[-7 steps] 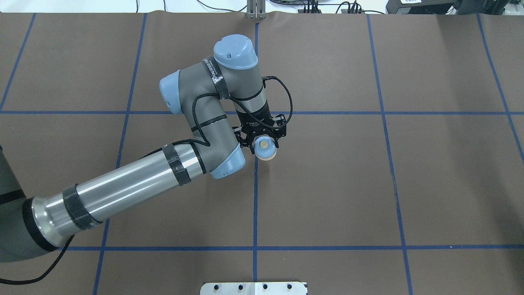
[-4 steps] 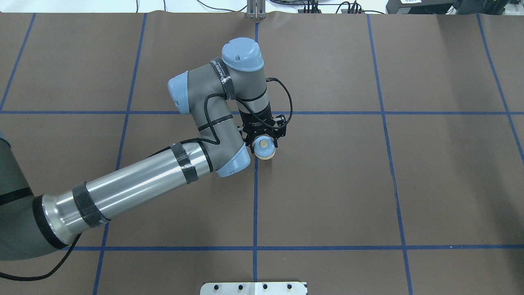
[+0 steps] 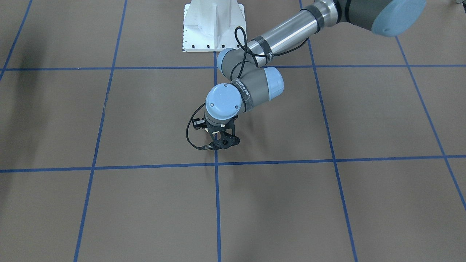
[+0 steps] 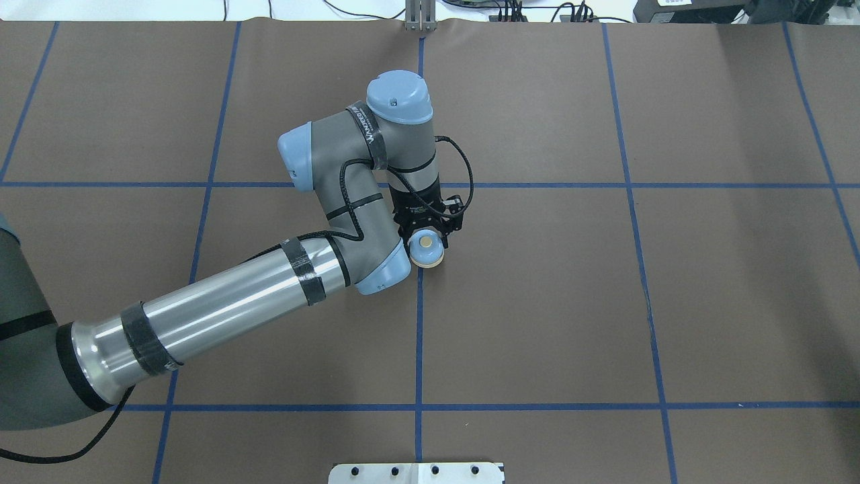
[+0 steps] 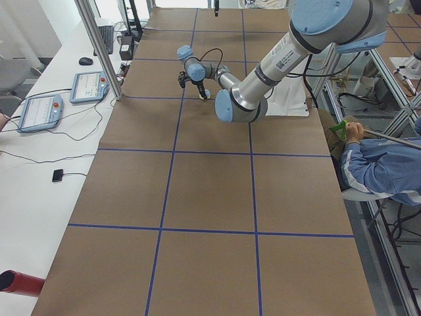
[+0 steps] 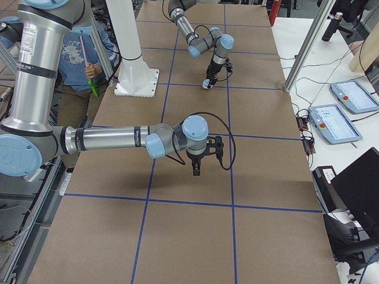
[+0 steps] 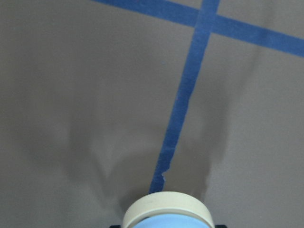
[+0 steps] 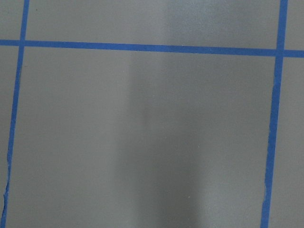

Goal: Place and press bell with both arms
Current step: 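Lower the blue bell onto the table center with the left gripper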

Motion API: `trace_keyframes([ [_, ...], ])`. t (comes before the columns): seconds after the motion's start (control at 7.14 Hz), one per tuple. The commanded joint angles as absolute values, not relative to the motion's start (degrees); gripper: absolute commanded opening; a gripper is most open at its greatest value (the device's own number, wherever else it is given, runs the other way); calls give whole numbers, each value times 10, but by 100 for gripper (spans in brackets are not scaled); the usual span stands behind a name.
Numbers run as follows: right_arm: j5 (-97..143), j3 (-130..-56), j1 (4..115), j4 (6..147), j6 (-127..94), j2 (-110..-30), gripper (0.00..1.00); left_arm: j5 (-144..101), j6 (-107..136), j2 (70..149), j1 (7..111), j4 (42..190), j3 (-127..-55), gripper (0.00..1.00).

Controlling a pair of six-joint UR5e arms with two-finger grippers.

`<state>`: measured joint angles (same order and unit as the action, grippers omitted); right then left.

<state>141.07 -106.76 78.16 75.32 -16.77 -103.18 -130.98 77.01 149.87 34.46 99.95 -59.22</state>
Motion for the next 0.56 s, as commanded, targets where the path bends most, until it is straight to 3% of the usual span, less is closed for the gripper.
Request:
trace_keyframes([
  [0.0,1411,-1067,780,753,-168,-1032,100,-1310,770,1496,345,998,-592,0],
  [0.14,1410,-1067,780,753,-167,-1032,100,-1310,770,1494,345,999,-592,5],
  [0.28,1410,-1067,780,753,-167,-1032,100,-1310,770,1494,344,999,-592,23],
  [0.42,1411,-1067,780,752,-167,-1032,100,-1306,770,1493,343,999,-592,56],
])
